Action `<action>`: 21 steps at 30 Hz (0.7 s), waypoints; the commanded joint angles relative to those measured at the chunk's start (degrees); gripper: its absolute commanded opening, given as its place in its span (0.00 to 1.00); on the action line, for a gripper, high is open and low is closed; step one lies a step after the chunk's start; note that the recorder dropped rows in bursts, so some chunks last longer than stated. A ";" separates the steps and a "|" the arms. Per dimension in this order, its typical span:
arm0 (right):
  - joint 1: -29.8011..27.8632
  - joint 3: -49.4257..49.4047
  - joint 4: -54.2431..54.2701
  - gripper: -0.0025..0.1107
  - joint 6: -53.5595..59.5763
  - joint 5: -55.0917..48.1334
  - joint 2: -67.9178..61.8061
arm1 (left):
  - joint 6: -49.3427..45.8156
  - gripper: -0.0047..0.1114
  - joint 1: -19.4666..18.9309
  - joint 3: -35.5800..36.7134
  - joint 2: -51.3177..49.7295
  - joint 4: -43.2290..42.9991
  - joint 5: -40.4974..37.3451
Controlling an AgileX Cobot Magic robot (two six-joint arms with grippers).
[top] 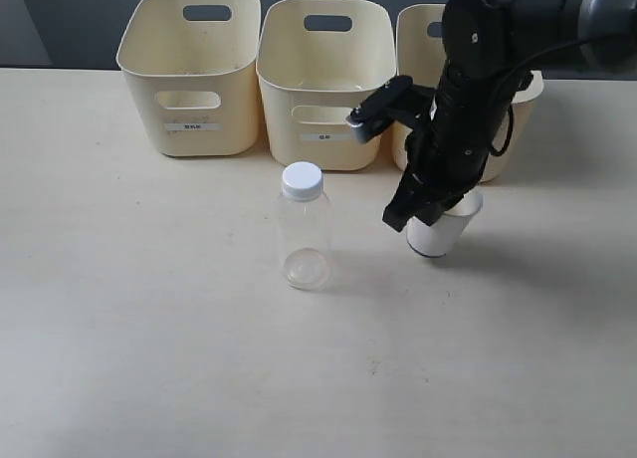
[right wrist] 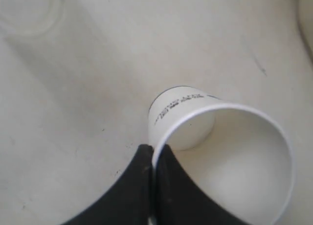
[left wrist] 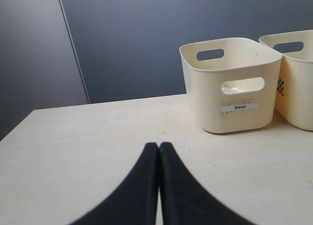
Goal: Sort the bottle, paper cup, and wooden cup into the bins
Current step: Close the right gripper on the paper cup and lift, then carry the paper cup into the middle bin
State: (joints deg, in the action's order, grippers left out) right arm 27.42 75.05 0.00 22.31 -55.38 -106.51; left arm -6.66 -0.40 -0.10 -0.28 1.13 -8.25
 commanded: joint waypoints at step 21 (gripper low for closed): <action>0.05 0.15 0.68 0.02 0.18 37.81 12.08 | 0.11 0.04 -0.03 0.10 0.28 0.05 0.52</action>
State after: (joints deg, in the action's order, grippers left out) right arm 27.56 75.05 0.61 22.31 -22.07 -92.92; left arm -6.66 -0.40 -0.10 -0.28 1.13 -8.25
